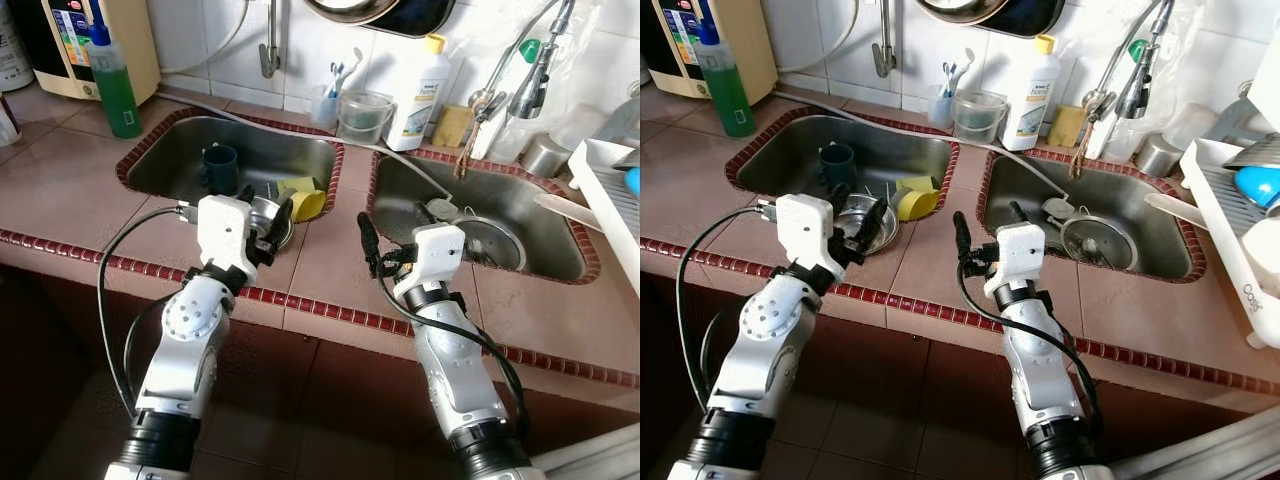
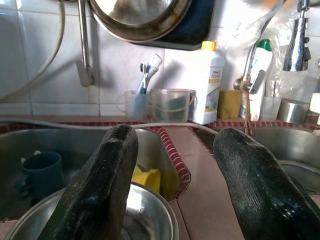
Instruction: Kitchen organization
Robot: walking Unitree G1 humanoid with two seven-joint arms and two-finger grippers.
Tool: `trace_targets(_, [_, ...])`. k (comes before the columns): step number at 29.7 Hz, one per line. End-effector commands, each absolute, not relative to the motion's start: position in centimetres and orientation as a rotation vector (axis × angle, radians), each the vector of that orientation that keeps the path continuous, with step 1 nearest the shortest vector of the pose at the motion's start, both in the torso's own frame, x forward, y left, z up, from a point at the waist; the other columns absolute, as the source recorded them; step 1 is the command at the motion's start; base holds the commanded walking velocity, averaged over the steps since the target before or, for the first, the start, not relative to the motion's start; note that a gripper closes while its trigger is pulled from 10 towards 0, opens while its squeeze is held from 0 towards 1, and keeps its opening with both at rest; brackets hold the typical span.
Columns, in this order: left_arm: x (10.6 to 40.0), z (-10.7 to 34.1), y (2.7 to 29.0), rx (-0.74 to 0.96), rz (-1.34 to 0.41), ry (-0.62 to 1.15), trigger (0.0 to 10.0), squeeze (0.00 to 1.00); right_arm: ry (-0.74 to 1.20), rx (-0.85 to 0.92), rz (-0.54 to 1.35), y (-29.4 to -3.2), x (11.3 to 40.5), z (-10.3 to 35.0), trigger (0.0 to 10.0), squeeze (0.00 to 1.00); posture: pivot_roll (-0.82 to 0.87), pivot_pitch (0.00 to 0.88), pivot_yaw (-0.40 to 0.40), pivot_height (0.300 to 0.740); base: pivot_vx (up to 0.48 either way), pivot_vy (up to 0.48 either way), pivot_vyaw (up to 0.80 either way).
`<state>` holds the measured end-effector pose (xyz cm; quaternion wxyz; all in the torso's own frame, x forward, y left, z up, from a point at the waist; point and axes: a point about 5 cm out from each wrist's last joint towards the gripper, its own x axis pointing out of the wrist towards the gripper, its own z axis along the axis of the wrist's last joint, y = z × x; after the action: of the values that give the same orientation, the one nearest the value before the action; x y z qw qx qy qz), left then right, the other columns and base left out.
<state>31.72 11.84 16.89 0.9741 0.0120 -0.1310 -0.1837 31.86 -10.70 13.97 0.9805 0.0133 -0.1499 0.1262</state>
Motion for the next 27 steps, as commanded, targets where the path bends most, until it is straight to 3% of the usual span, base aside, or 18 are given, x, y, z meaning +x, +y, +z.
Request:
trace_targets(1, [31.63,17.05,11.53,0.028,-0.369,-0.269,10.0,0.00,-0.307,0.031,0.230,-11.38,31.78,14.12,10.0,1.00,-0.16,0.071,-0.094,0.740,0.000,0.000,0.00])
trace_targets(7, [31.78,17.30,11.91,0.010,-0.350,-0.282,10.0,0.00,-0.310,0.019,0.215,-11.52,31.82,14.10,10.0,1.00,-0.16,0.064,-0.087,0.740,0.000,0.000,0.00])
trace_targets(8, [31.82,17.47,12.02,-0.007,-0.353,-0.291,10.0,1.00,-0.308,0.002,0.199,-11.57,31.91,14.07,10.0,1.00,-0.16,0.060,-0.086,0.740,0.000,0.000,0.00])
trace_targets(9, [31.83,17.50,12.05,-0.012,-0.353,-0.292,10.0,1.00,-0.306,0.001,0.198,-11.56,31.92,14.05,10.0,1.00,-0.16,0.060,-0.086,0.740,0.000,0.000,0.00])
trace_targets(10, [31.86,17.57,12.05,-0.019,-0.358,-0.293,10.0,1.00,-0.310,0.000,0.212,-11.43,31.90,14.10,10.0,0.84,-0.16,0.057,-0.085,0.740,0.000,0.000,0.00])
trace_targets(11, [31.87,17.61,12.05,-0.024,-0.361,-0.293,10.0,1.00,-0.312,0.001,0.224,-11.33,31.88,14.15,10.0,0.84,-0.16,0.057,-0.085,0.740,0.000,0.000,0.00])
trace_targets(12, [31.93,17.60,12.10,-0.041,-0.364,-0.287,10.0,1.00,-0.317,0.004,0.222,-11.27,31.83,14.18,10.0,0.00,-0.16,0.053,-0.083,0.740,0.000,0.000,0.00])
trace_targets(27, [32.32,17.66,12.44,-0.013,-0.362,-0.279,10.0,1.00,-0.315,-0.013,0.210,-11.46,31.77,14.05,10.0,0.00,-0.16,0.042,-0.076,0.740,0.000,0.000,0.00])
